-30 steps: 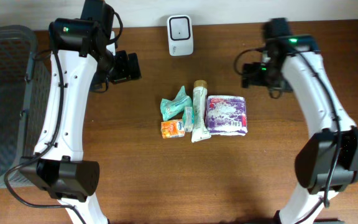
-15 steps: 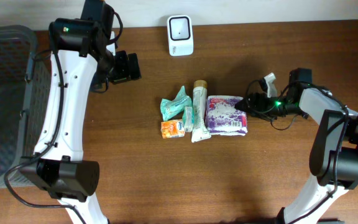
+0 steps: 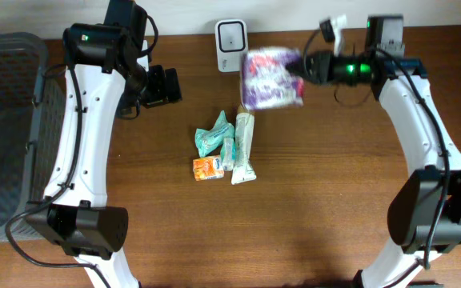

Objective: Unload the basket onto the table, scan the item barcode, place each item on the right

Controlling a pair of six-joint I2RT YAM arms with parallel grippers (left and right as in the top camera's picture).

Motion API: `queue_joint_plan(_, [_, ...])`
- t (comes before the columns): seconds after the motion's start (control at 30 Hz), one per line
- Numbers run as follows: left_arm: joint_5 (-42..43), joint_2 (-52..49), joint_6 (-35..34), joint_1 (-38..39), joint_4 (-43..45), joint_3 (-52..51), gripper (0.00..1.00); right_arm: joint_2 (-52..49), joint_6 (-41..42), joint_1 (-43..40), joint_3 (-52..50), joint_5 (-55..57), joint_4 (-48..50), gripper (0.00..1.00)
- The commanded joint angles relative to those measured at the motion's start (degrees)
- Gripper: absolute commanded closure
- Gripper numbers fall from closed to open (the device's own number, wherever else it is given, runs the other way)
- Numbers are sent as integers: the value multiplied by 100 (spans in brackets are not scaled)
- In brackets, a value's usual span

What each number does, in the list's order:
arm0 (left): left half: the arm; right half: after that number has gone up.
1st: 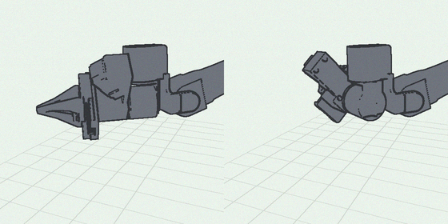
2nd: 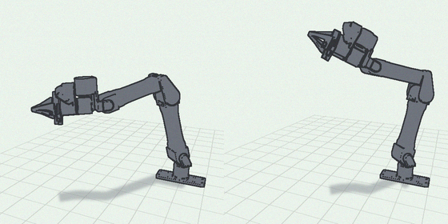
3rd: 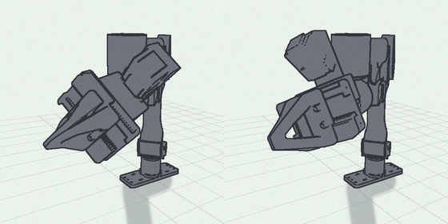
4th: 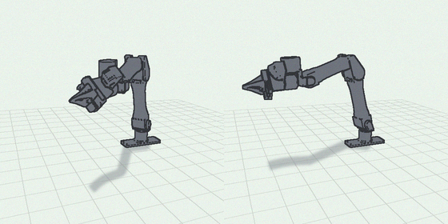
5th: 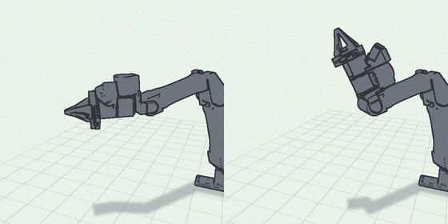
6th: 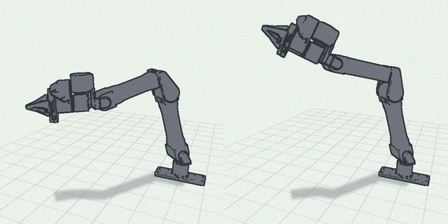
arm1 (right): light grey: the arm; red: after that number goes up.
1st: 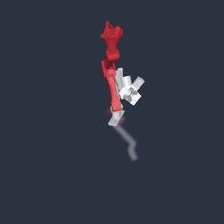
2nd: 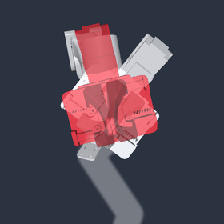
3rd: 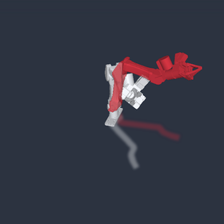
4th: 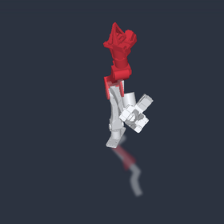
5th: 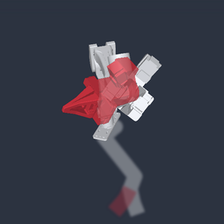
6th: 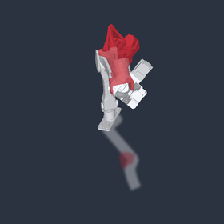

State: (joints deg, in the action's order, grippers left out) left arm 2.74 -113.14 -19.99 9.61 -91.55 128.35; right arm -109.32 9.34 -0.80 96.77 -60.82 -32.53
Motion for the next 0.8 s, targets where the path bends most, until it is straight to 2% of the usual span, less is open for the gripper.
queue_joint_plan(0.0, [-22, 11, -13, -15, -7, 26, 1, 140, 614, 562, 332, 55, 490, 96])
queue_joint_plan(0.1, [-22, 11, -13, -15, -7, 26, 1, 140, 1316, 970, 332, 531, 1403, 96])
queue_joint_plan(0.27, [-22, 11, -13, -15, -9, 26, 1, 138, 1373, 979, 330, 981, 1311, 96])
queue_joint_plan(0.37, [-22, 11, -13, -15, -9, 26, 1, 127, 1364, 979, 330, 1829, 671, 96])
queue_joint_plan(0.57, [-22, 11, -13, -15, -7, 26, 1, 122, 1344, 979, 326, 1974, 468, 96])
queue_joint_plan(0.7, [-22, 11, -13, -15, -7, 26, 1, 120, 1346, 979, 326, 3126, -378, 96])
queue_joint_plan(0.77, [-22, 11, -13, -15, -9, 26, 1, 122, 1176, 975, 326, 4743, -1440, 96])
